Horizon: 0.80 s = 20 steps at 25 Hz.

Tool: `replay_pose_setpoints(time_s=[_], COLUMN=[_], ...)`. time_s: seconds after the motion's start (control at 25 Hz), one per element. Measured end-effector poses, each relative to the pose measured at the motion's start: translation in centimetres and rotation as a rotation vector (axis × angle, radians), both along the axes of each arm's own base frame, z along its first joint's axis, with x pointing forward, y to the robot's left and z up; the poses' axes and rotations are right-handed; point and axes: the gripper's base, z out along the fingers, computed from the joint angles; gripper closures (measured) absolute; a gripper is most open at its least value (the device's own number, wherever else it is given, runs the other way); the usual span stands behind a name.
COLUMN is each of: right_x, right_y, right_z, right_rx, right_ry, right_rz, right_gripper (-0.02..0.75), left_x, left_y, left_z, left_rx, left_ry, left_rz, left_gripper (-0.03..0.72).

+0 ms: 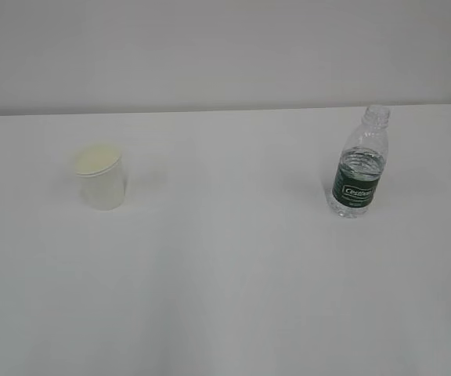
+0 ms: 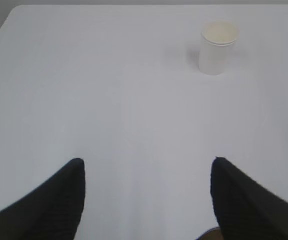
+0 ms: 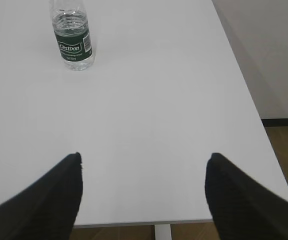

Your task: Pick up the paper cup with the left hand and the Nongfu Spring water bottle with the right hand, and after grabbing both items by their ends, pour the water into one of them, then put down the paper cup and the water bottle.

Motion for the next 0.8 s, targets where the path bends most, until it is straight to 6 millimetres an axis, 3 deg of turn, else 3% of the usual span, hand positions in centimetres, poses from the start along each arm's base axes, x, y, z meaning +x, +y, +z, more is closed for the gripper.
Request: replay_pose_setpoints(time_s=[0.8], right_x=[0.0], right_y=[0.0], right_z=[0.0], right_rx=[0.0], right_ry=[0.0], right_rz=[0.0], right_gripper=[0.155], left_x=[0.0], left_y=[-0.02], left_z=[0.0], left_rx=[-0.004], left_ry=[0.0], left_rz=[-0.021], left_gripper=[0.132])
